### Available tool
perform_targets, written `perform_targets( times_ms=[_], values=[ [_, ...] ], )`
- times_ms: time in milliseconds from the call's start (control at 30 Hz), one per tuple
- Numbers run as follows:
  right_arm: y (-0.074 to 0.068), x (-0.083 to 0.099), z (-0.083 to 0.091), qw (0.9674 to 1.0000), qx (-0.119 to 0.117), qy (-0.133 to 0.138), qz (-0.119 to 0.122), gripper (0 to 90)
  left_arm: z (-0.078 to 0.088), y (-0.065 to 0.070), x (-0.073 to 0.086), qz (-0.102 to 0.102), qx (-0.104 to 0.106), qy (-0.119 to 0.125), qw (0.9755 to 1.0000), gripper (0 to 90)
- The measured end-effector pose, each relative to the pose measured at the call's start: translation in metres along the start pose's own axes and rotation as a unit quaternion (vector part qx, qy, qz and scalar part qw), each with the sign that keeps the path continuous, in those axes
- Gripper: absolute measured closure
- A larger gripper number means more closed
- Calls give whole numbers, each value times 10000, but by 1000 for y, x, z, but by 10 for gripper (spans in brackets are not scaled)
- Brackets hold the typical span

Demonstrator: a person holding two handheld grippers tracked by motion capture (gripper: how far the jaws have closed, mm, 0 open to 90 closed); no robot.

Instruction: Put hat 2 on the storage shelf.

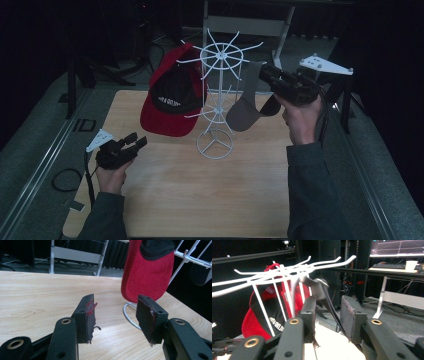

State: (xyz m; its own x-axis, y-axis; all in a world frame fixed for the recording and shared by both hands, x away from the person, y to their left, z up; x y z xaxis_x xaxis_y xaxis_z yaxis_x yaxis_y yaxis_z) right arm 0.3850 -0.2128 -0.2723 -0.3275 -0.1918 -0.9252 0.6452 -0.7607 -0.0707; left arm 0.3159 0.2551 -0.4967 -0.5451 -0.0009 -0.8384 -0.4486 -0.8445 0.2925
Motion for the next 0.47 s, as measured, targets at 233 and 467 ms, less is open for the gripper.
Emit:
perform_targets(
  times_ms=[233,467],
  values=[
    [6,11,15,9997,57,220,-46,601,0,0,0,6,-10,-15,10000,501],
    [11,18,27,9994,72,324,-80,608,-2,1,0,1,8,-19,10000,501]
  ],
)
Point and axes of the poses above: each handheld gripper's, and its own axes: z roughly backward along the jaws, x roughly out of its underside, y roughly to its right, the point moved 1 cm from there along -z, roughly forward along the jaws, and after that the axes turned 13 degrees about -y, right-handed, at the moved point
